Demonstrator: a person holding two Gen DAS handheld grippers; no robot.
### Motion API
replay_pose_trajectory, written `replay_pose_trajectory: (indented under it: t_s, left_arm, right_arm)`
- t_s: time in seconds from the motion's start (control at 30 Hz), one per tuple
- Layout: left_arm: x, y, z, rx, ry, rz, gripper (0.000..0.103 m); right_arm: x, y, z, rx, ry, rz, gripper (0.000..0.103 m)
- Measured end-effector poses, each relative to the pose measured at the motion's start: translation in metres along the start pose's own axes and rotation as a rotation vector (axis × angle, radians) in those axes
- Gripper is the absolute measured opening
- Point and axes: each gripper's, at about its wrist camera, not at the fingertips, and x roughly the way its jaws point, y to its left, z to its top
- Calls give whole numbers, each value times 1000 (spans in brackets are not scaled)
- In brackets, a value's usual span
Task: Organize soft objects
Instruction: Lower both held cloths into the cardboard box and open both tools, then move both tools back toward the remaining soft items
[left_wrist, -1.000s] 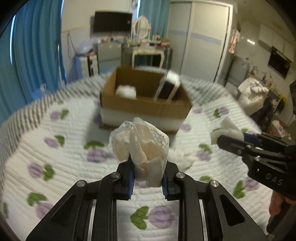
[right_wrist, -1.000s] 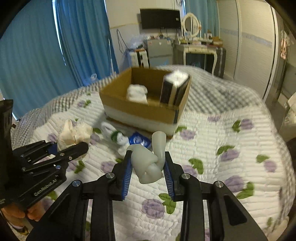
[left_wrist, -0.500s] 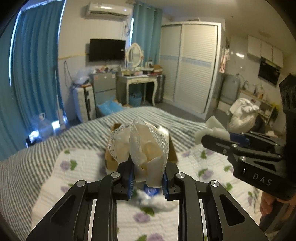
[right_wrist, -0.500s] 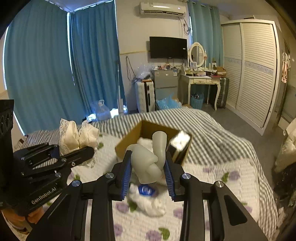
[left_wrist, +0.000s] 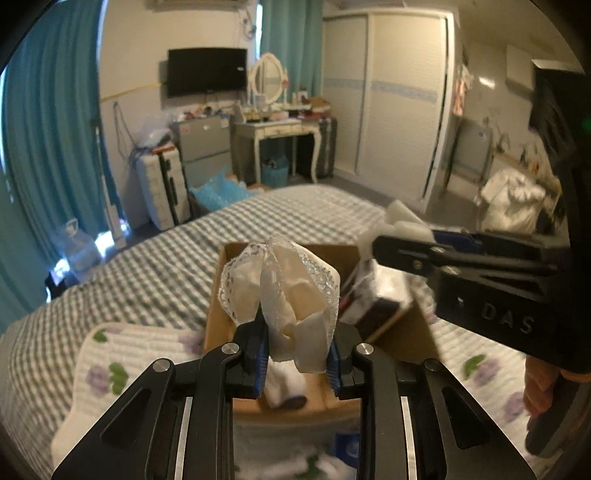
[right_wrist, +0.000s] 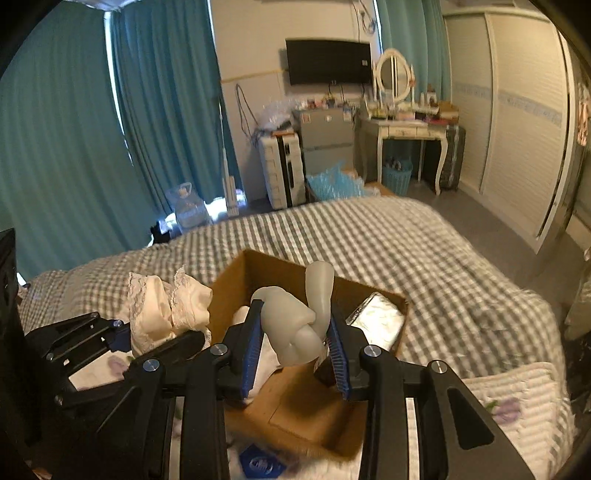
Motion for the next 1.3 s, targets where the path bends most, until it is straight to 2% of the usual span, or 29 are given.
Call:
replay_pose_trajectory:
  t_s: [0.03,0.07,0.13,0.23,0.3,0.37,0.4,0.57,0.7,0.8,0.83,0.87,0.93,1.03,1.17,1.3]
  left_arm:
    - [10,-1,-2,20,20,3,36]
    - [21,0,-4,26,30,9,52]
    - [30,2,-6,17,20,21,71]
    - [39,8,-11,-7,13,25,71]
    - [40,9,-13,-17,24,26,71]
    - [33,6,-14,-10,19,36,71]
    - [26,5,-14,-2,10,45,71]
    - [-15,2,-6,2,-35,71,71]
    - [-74,4,2,-1,-94,90,71]
    - [-117,6,6,-5,-145,96,72]
    - [-135,5,7,-5,-165,102,72]
    - [-149,6,8,-7,-181,108,79]
    - [-178,4,5,-18,-221,122,86]
    - [-214,2,-4,-30,-280,130,86]
    - [-235,-6,-23,-13,-276,115,86]
    - [-228,-12,-46,6,-251,145,86]
  right_arm:
    - [14,-4,-1,2,13,4,33]
    - [28,-7,-1,5,26,2,33]
    - [46,-14,-1,10,37,-4,35]
    - [58,-20,-3,34,34,-1,48]
    - [57,-25,-2,38,21,-7,49]
    - [50,-25,0,25,2,-18,64]
    - [42,-25,1,20,-19,-30,67]
    - [-11,-20,13,27,-92,-51,69]
    - [-69,-12,20,10,-129,-78,69]
    - [-116,3,20,-27,-158,-105,74]
    - [-131,8,18,-37,-166,-110,77]
    - [-150,14,15,-46,-179,-111,81]
    - [-174,22,8,-60,-186,-108,89]
    - [-210,34,-5,-73,-207,-105,101]
    - [-232,47,-27,-87,-203,-84,103]
    - [-223,53,-61,-109,-161,-80,103]
